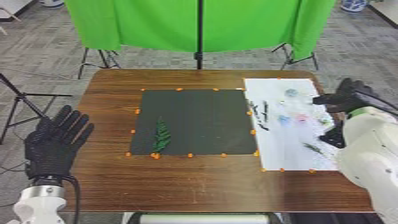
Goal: Arrange flowers
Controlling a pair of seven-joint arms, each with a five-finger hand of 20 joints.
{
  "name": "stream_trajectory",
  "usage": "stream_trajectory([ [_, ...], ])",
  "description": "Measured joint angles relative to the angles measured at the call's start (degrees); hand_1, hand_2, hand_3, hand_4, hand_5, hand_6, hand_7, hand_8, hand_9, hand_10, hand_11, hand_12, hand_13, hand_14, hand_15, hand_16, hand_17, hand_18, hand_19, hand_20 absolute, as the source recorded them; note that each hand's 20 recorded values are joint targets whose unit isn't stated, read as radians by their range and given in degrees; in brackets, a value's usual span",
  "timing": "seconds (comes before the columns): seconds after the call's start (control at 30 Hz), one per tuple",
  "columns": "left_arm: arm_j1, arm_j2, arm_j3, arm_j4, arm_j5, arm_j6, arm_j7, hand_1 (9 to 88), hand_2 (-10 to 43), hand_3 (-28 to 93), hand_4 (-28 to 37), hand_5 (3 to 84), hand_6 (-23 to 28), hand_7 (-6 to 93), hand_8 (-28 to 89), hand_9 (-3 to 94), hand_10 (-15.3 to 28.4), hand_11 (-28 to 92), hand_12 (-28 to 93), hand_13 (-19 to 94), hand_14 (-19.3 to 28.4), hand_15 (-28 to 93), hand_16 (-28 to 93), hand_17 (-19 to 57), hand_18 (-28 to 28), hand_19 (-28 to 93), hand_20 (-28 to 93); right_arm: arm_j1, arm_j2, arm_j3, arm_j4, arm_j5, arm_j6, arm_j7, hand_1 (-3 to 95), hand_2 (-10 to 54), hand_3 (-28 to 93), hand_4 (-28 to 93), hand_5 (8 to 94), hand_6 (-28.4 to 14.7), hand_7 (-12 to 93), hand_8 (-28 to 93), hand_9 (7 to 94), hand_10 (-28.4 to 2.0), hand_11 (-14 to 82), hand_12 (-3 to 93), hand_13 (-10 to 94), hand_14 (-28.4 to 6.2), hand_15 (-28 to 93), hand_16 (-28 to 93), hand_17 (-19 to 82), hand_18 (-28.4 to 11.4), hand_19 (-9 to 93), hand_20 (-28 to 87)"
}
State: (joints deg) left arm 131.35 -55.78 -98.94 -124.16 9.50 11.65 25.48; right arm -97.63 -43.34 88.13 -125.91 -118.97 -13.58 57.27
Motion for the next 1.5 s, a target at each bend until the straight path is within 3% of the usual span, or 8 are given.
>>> stream_trajectory([
  [0.17,0.07,-0.01,-0.16,-0.13,-0.14,0.18,0.04,30.0,13.9,74,-28.3,47.6,7.2,20.9,-10,41.9,14.4,27,13,32,13.6,38,-6,-3.0,14.0,33,13,-7.64,0.54,5.90,-0.09,0.09,-0.93,1.42,33.2,-9.5,67,-22,58.6,-12.2,9,-6,52.8,-27.6,11.7,17.6,37,-26.4,47,12,18,-28.4,67,21],
  [0.47,1.16,-0.03,-1.81,-0.69,-0.70,0.57,0.81,30.0,14.0,74,-28.3,47.2,7.1,21.0,-10,42.0,14.5,27,13,32,13.7,39,-7,-3.0,14.0,33,13,-13.28,-0.52,5.83,0.29,2.24,-7.20,3.39,35.7,-9.5,68,-27,57.4,-11.2,10,-7,50.3,-26.9,11.6,18.3,35,-26.0,46,13,17,-28.4,66,23],
  [0.77,1.30,-0.03,-1.85,-0.71,-0.81,0.68,0.88,32.5,16.3,75,-28.2,48.1,7.2,21.3,-10,42.2,14.4,28,13,33,13.6,39,-7,-2.8,14.0,33,13,-12.80,-1.23,3.90,3.59,2.16,-7.51,3.28,47.4,-9.5,71,-28,61.3,-4.8,15,-9,52.7,-24.1,13.9,18.0,38,-23.2,47,13,17,-28.4,65,22],
  [0.97,1.32,-0.06,-1.85,-0.75,-0.81,0.93,0.77,33.0,16.9,75,-28.2,48.2,7.1,21.7,-11,42.6,14.5,28,13,34,13.8,40,-6,-2.9,14.1,34,13,-11.86,-1.83,1.09,6.72,-0.12,-4.41,2.76,50.2,-9.5,71,-28,67.8,-1.4,18,-10,56.9,-22.2,16.9,19.0,41,-21.4,50,14,18,-27.7,66,21],
  [1.07,1.32,-0.10,-1.90,-0.81,-0.81,1.23,0.69,33.3,17.2,75,-28.3,48.3,7.1,22.0,-11,42.9,14.4,29,13,34,13.9,44,-6,-3.0,14.2,35,14,-11.55,-2.06,0.41,7.35,-0.83,-2.21,2.53,57.3,-9.5,63,-28,73.3,-1.9,19,2,60.2,-20.9,22.5,21.1,44,-20.4,53,16,19,-27.2,67,20],
  [1.13,1.32,-0.16,-1.95,-0.88,-0.81,1.45,0.64,33.2,17.3,75,-28.3,48.4,7.1,22.0,-11,43.0,14.5,29,13,34,14.0,44,-6,-3.0,14.3,35,14,-11.34,-2.18,-0.13,7.83,-1.15,-0.58,2.52,60.1,-9.5,62,-28,78.0,-1.5,21,7,63.6,-19.2,25.8,27.5,47,-19.2,55,18,21,-26.5,67,20],
  [1.23,1.38,-0.28,-1.95,-0.91,-0.81,1.57,0.59,32.7,17.2,75,-28.3,48.4,7.2,22.0,-11,43.1,14.5,29,13,34,14.0,44,-6,-3.0,14.2,35,14,-11.15,-2.18,-1.21,8.65,-2.25,2.82,2.51,62.8,-9.5,64,-28,81.9,-1.9,23,13,73.3,-15.0,17.1,46.0,51,-14.9,53,32,21,-25.7,67,21],
  [1.5,2.06,-0.71,-2.28,-1.00,-0.81,1.61,0.49,31.8,16.5,74,-28.3,48.3,7.3,21.6,-11,42.9,14.6,29,13,34,14.2,44,-6,-3.0,14.2,35,14,-12.06,-2.15,-2.03,8.90,-5.48,8.74,1.77,61.8,-9.5,69,-28,82.3,-2.4,24,16,75.5,-14.6,17.5,48.8,53,-13.2,53,36,22,-25.6,67,21],
])
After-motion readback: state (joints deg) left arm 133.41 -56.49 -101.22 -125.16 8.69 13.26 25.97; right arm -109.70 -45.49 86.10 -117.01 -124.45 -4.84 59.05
